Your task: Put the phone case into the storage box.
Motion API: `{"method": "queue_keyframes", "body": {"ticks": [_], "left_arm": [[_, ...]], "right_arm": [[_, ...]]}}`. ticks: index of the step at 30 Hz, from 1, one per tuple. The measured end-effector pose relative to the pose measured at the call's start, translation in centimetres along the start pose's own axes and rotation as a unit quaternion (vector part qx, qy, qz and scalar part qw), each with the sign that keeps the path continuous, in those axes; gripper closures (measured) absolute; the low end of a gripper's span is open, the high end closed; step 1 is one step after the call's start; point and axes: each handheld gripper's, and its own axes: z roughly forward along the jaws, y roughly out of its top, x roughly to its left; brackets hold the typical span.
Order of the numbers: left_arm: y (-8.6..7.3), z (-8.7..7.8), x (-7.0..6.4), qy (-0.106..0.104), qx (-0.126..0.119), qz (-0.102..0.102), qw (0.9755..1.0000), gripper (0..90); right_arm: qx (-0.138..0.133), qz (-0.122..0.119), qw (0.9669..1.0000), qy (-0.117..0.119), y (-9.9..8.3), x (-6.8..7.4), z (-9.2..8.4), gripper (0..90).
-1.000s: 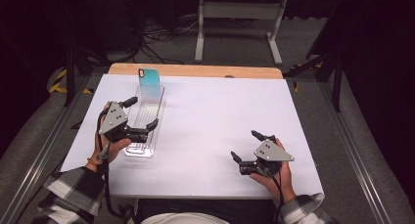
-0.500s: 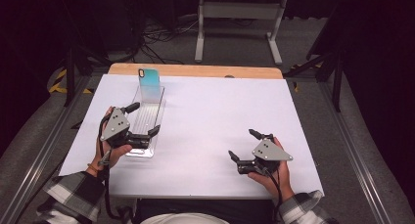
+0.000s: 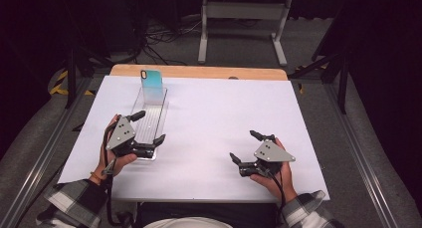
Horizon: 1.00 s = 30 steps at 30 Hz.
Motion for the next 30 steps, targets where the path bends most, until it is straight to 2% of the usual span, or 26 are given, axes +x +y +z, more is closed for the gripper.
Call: {"method": "queue_keyframes", "body": {"ticks": [3, 7, 17, 19, 25, 30], "left_arm": [[-0.2, -0.1, -0.4, -0.003, 0.002, 0.000, 1.0000, 5.0], [-0.4, -0.3, -0.6, -0.010, 0.001, -0.013, 0.9999, 5.3], [-0.9, -0.4, -1.6, -0.011, 0.004, -0.012, 0.9999, 7.0], [-1.0, -0.3, -1.8, -0.013, 0.005, -0.017, 0.9998, 7.3], [-1.8, 0.1, -2.8, -0.028, 0.020, -0.019, 0.9992, 7.0], [-2.1, 0.1, -3.0, -0.032, 0.025, -0.026, 0.9988, 6.5]], "right_arm": [[-0.001, -0.003, 1.0000, 0.004, 0.1, 0.1, 0.2, 6.7], [-0.004, -0.004, 1.0000, 0.008, 0.2, 0.1, 0.3, 6.7], [-0.006, -0.009, 0.9998, 0.016, 0.5, 0.3, 0.6, 6.7], [-0.006, -0.009, 0.9998, 0.016, 0.5, 0.3, 0.7, 6.8], [-0.005, -0.007, 0.9998, 0.019, 0.5, 0.3, 0.5, 6.8], [-0.005, -0.005, 0.9998, 0.018, 0.5, 0.4, 0.4, 6.7]]}}
